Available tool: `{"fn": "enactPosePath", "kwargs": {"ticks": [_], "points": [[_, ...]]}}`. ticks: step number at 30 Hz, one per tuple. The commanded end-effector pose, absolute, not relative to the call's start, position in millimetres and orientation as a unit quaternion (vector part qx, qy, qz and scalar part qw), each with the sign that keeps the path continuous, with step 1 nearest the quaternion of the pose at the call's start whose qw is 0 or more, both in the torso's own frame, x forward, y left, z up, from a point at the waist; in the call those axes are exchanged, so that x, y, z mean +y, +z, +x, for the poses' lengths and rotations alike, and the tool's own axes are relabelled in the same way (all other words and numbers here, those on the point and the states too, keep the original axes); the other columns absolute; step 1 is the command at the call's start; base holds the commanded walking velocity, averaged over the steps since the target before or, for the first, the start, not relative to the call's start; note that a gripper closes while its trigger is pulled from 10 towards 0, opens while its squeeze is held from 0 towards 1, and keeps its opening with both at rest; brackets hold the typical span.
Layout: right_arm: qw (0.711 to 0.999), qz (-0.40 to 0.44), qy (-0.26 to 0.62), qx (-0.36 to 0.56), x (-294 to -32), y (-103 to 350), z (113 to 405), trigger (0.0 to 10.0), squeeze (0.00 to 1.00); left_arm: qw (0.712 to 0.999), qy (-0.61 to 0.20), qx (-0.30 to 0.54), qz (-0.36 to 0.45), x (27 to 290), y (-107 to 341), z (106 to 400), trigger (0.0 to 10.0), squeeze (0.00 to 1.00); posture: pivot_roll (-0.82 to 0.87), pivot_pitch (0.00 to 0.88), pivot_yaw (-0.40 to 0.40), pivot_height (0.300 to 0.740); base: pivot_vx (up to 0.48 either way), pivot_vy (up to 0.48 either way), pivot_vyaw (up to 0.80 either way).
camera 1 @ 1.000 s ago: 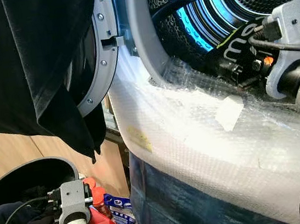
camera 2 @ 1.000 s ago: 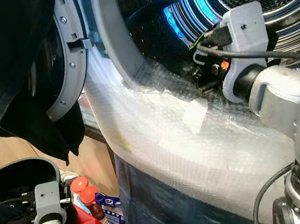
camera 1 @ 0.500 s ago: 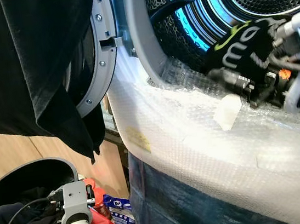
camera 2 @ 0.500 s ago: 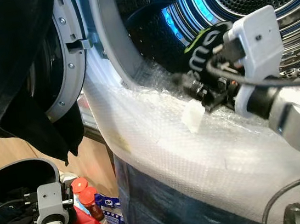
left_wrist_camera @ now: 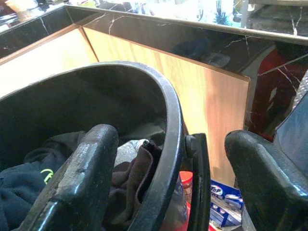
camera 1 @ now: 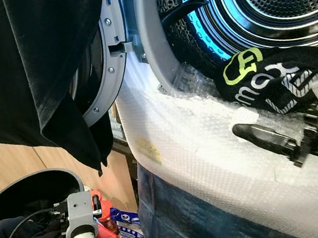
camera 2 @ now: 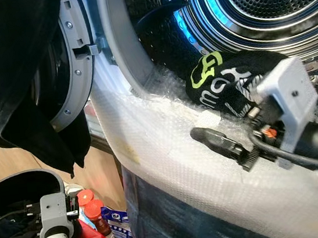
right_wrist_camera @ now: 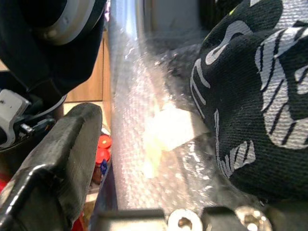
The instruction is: Clothes washing
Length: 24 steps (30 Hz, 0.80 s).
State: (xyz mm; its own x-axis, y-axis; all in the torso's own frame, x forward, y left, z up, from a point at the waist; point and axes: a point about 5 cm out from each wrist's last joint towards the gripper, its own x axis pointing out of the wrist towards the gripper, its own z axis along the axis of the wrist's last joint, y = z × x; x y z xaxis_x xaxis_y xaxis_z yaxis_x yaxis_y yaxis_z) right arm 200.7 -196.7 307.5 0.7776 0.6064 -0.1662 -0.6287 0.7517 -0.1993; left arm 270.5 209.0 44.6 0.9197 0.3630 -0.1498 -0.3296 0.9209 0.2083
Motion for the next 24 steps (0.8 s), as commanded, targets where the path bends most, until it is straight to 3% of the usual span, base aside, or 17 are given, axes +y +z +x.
{"fn": "enactPosePath", "kwargs": {"ticks": [1,8,11,13,14,16,21,24], "points": [[0.936,-0.135,0.325,0.031,-199,311,197,10.0,0.0,0.976,0.174,0.099,0.089,209,44,272,10.0,0.0,-0.14,0.006,-0.006,0.74,0.0,0.0,0.0],[0.948,-0.142,0.284,0.01,-212,319,200,10.0,0.0,0.976,0.174,0.098,0.086,208,45,273,10.0,0.0,-0.14,0.013,-0.004,0.74,0.0,0.0,0.0],[0.963,-0.045,0.253,-0.085,-209,335,210,10.0,0.0,0.976,0.175,0.098,0.087,209,44,273,10.0,0.0,-0.15,0.015,-0.005,0.74,0.0,0.0,0.0],[0.959,-0.03,0.266,-0.094,-204,334,209,10.0,0.0,0.976,0.174,0.098,0.087,209,44,274,10.0,0.0,-0.15,0.015,-0.005,0.74,0.0,0.0,0.0],[0.944,0.019,0.309,-0.113,-192,329,208,10.0,0.0,0.976,0.173,0.097,0.086,207,45,274,10.0,0.0,-0.15,0.015,0.0,0.74,0.0,0.0,0.0],[0.915,0.029,0.39,-0.098,-176,312,194,10.0,0.0,0.978,0.167,0.095,0.085,203,46,276,10.0,0.0,-0.15,0.02,-0.006,0.74,0.0,0.0,0.0],[0.9,0.053,0.428,-0.063,-171,296,185,10.0,0.0,0.978,0.167,0.094,0.083,203,46,276,10.0,0.0,-0.14,0.019,-0.013,0.74,0.0,0.0,0.0],[0.89,0.109,0.437,-0.066,-171,291,181,10.0,0.0,0.977,0.172,0.094,0.083,205,46,276,10.0,0.0,-0.15,0.017,-0.015,0.74,0.0,0.0,0.0]]}}
